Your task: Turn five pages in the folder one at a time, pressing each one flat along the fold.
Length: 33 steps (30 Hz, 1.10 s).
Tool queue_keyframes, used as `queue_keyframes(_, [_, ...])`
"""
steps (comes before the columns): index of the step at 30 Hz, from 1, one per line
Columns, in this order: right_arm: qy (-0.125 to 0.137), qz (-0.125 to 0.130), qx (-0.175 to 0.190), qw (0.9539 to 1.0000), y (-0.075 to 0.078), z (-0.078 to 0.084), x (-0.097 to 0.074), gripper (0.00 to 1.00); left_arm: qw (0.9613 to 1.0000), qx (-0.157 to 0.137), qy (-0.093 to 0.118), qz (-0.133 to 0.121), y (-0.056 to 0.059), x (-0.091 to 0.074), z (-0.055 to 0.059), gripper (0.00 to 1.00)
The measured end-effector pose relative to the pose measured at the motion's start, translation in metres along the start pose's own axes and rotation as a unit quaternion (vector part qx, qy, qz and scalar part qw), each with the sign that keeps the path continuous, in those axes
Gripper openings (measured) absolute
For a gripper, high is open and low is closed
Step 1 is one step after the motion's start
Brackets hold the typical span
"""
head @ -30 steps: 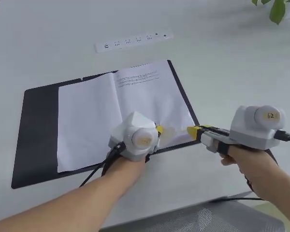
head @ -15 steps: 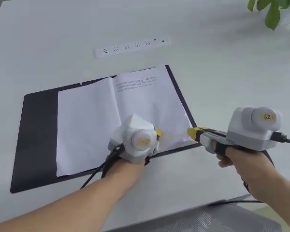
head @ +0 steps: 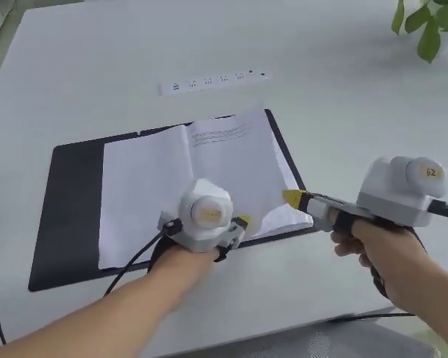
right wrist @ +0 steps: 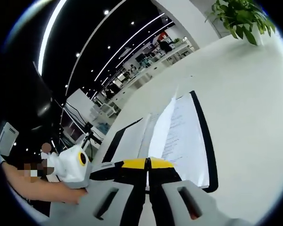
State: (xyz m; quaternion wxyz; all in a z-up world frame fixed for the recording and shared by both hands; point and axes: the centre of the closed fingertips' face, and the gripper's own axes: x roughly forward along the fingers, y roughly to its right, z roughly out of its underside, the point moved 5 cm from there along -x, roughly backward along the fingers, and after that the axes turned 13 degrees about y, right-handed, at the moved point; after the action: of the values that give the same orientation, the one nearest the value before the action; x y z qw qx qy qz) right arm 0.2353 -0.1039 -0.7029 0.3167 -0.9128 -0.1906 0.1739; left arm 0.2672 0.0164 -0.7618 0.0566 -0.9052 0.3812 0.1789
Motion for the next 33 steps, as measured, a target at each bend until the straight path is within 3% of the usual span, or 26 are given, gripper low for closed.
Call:
queue_keyframes(10, [0.007,-0.071,0.028,0.9971,-0.066,-0.003,0.025,0.00,0.9984,-0.020,0.039,-0.036,-0.038,-0.058,-0.019,0.22])
queue_keyframes(16, [-0.014,-0.115,0.025,0.9930,-0.108,0.014,0.046,0.00,0.9947,-0.037,0.060,-0.074,-0.064,-0.098,-0.023,0.23])
queue_keyframes(21, [-0.037,-0.137,0.021,0.9897,-0.136,0.034,0.064,0.00,0.9919,-0.043,0.071,-0.096,-0.082,-0.130,-0.023,0.24])
queue_keyframes(27, [-0.064,-0.143,0.006,0.9877,-0.157,0.057,0.084,0.00,0.9882,-0.046,0.078,-0.124,-0.103,-0.167,-0.017,0.25])
queue_keyframes(33, [-0.088,-0.137,-0.003,0.9866,-0.166,0.079,0.096,0.00,0.9839,-0.058,0.082,-0.148,-0.117,-0.195,-0.011,0.25])
